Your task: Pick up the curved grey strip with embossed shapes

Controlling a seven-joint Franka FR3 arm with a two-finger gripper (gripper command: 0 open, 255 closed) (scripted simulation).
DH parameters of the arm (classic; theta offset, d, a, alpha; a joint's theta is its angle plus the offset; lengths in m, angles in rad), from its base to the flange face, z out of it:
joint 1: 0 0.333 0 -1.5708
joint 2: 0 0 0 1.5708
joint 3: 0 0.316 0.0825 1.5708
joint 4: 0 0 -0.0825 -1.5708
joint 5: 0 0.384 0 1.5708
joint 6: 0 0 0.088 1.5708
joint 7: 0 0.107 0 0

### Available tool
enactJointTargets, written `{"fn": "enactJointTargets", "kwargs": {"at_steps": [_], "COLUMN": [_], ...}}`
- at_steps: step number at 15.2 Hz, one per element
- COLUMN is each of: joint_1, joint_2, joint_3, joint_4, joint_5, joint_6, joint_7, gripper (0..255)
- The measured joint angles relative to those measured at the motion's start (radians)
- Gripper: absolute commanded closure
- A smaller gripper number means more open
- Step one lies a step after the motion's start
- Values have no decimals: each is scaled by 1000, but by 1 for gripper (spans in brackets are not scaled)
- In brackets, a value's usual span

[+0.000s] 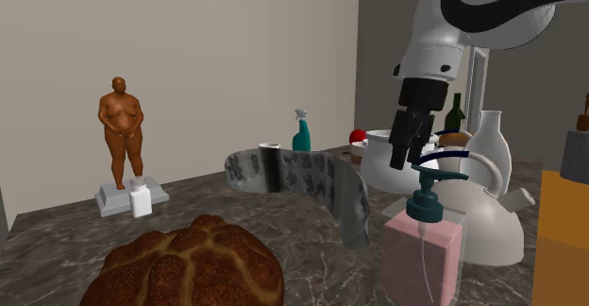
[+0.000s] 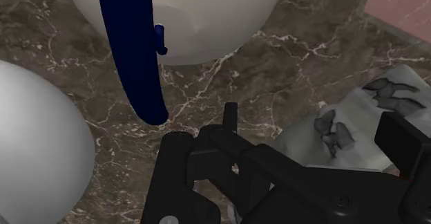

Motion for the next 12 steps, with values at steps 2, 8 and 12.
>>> {"fn": "enactJointTargets", "kwargs": {"at_steps": [2,8,12], "joint_1": [0,3,2], "joint_2": [26,294,490], "joint_3": [2,20,27], "joint_4": [20,232,405], "joint_5": [0,-6,-16], "joint_6": [2,3,-16], "joint_7": [1,16,23], "gripper": [0,0,0]}}
